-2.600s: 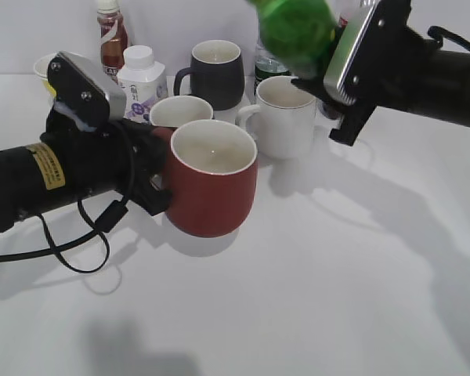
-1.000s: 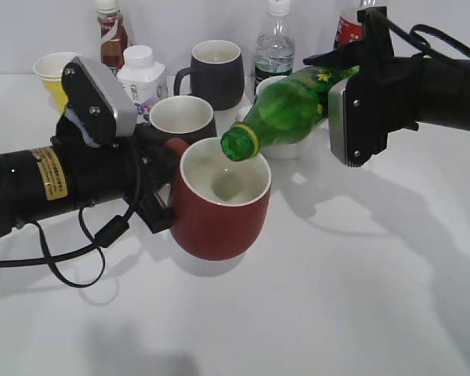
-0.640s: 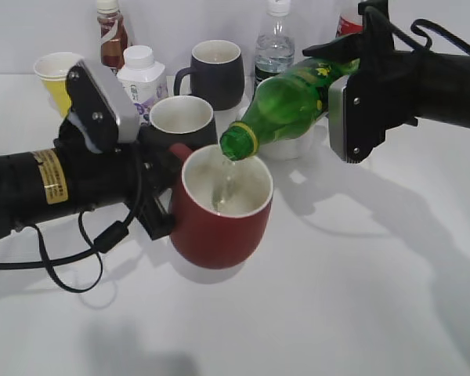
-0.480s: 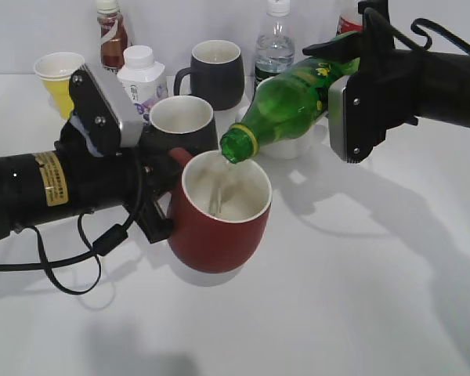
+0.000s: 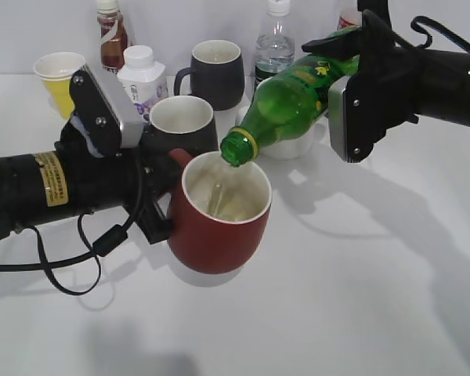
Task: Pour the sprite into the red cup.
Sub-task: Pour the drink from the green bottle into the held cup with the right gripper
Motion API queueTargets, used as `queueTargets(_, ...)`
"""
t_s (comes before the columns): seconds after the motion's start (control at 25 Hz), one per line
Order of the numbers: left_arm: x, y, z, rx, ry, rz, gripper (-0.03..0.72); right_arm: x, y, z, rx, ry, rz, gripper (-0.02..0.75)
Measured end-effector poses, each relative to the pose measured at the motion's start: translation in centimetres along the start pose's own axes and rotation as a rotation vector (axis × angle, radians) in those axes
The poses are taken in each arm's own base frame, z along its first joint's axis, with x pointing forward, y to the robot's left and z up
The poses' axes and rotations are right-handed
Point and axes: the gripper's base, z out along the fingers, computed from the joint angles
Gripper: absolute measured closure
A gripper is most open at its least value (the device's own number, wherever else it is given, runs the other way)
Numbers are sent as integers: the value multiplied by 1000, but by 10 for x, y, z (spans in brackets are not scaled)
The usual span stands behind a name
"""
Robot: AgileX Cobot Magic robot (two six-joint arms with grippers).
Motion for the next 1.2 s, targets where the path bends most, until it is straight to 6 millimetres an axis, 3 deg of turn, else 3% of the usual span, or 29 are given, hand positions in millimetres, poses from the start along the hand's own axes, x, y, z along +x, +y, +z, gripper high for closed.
queueTargets(1.2, 0, -2, 0, 17, 2, 19, 615, 3, -2, 0, 27, 29, -25, 363)
